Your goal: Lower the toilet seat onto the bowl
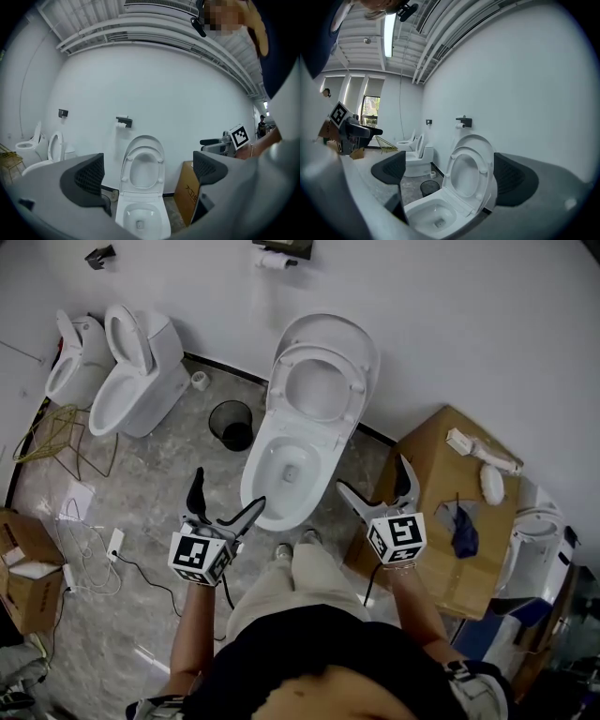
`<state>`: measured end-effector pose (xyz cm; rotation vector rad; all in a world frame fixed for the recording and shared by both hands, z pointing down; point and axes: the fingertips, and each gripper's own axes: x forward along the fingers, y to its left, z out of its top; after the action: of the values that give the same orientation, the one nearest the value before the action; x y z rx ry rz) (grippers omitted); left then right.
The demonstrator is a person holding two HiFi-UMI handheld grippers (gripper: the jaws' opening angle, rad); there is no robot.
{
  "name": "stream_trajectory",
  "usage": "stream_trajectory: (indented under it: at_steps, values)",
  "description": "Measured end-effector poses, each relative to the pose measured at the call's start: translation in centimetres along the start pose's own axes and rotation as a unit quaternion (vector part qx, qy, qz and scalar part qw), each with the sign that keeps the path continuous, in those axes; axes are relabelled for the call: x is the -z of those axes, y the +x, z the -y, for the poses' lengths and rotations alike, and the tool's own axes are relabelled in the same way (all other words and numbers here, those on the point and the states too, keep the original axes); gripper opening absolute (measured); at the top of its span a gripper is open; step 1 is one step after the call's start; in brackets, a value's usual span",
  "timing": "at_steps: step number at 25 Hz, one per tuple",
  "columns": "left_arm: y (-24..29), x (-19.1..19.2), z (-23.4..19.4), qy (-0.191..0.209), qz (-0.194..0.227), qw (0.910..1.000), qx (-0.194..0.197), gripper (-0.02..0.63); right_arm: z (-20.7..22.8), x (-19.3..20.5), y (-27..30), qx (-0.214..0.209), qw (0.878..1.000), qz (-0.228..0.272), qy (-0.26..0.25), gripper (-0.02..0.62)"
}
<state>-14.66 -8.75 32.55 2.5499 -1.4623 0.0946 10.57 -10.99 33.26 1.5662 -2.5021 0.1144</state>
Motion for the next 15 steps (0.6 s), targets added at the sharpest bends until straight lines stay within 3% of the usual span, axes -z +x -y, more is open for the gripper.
stream_trajectory:
  at_steps: [11, 15]
  values:
    - [9.5, -0.5, -2.9, 0.029, -0.011, 0.9993, -0.02, 0.575, 7.8, 1.5, 11.3, -0.028, 0.999, -0.037, -0.024, 0.577]
    - [14.3, 0.8, -3.2, 0.028, -0.023, 0.9992, 0.015, 0.575, 11.5, 2.7, 16.4, -0.032, 0.998, -0.05, -0.002, 0.577]
